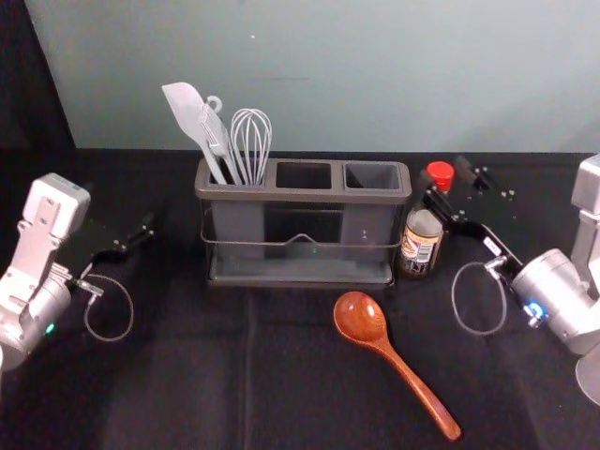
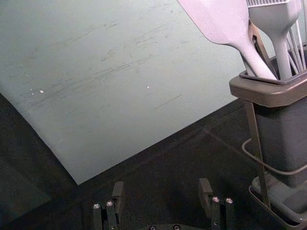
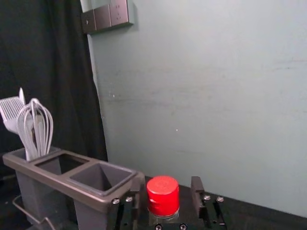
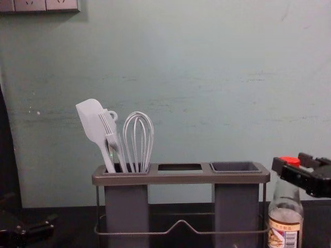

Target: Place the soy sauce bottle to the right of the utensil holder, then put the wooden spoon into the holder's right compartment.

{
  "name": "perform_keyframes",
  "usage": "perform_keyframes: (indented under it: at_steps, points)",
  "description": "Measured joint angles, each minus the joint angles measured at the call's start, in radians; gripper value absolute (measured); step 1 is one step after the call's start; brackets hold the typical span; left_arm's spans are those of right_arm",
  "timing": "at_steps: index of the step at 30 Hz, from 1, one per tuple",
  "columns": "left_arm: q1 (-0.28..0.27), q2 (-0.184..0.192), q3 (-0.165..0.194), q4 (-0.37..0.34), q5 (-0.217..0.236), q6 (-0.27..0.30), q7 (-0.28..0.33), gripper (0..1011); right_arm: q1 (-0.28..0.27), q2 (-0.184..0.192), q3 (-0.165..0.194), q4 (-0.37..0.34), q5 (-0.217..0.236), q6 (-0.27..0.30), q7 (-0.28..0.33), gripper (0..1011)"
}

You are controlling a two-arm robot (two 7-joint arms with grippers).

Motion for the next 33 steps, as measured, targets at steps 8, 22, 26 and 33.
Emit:
perform_keyframes:
  at_steps: [8,22,26,33]
  points:
    - [0.0,0.0,0.0,0.0,0.0,0.0,0.0,1000,-0.047,0.013,0.032,-0.114,0.002,0.002,-0.029,867]
    - [0.0,0.0,0.0,0.0,0.0,0.0,0.0,1000,-0.201,0.025,0.046,-0.35,-0.053,0.051,-0.103,1002]
    - [0.0,0.0,0.0,0.0,0.0,0.0,0.0,1000,-0.254,0.019,0.019,-0.396,-0.094,0.072,-0.122,1002]
    - [0.0,0.0,0.0,0.0,0.0,0.0,0.0,1000,-0.291,-0.004,-0.043,-0.395,-0.182,0.134,-0.158,1002]
